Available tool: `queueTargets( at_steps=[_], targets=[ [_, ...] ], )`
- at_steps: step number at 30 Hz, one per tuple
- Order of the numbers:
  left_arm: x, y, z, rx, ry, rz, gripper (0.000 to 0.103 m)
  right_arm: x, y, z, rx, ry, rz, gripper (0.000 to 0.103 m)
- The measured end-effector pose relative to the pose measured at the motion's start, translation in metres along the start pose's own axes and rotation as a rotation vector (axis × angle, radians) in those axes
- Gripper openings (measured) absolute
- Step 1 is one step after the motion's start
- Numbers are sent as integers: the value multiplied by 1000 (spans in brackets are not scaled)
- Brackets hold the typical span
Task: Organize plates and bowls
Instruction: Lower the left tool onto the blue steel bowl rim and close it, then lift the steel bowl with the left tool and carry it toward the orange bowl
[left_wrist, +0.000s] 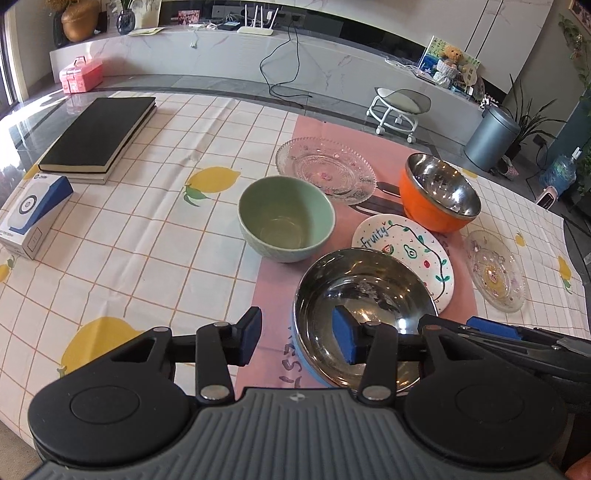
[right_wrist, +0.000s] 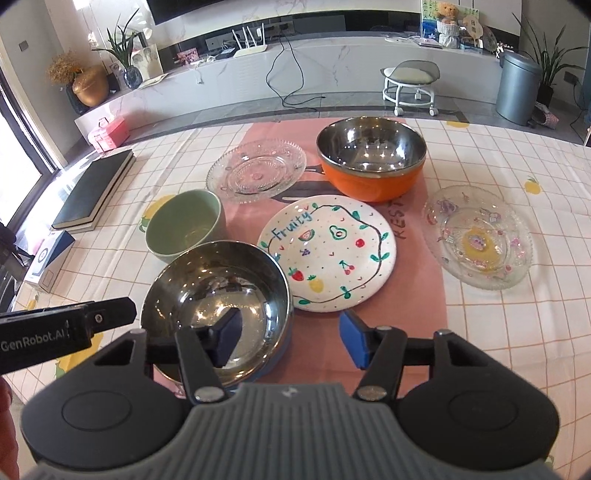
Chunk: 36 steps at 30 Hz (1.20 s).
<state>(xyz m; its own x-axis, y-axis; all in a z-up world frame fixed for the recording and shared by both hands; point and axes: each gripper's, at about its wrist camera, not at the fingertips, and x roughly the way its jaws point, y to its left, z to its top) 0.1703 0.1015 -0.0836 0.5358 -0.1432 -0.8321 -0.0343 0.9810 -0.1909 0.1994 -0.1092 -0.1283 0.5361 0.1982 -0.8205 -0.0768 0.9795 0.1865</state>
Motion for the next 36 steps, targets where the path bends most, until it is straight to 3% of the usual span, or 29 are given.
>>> queueTargets(
  at_steps=[7,11,15,18,25,36],
  targets=[
    [26,11,5,-73,70,-41,53,28,3,7,34,86,38,52],
    [34,16,5,-98,92,-52,53,38,5,6,27,100,9,40],
    [40,16,5,-108,103,-52,53,47,-2,6,86,141,49,31],
    [44,16,4,-112,113,-50,44,50,-3,7,99,144,38,23],
    [46,11,2,-93,121,-42,11,53,-7,5,113,149,19,11],
    [9,-5,-6,-41,65,-2,9,29,-4,-1,107,129,30,9]
  ],
)
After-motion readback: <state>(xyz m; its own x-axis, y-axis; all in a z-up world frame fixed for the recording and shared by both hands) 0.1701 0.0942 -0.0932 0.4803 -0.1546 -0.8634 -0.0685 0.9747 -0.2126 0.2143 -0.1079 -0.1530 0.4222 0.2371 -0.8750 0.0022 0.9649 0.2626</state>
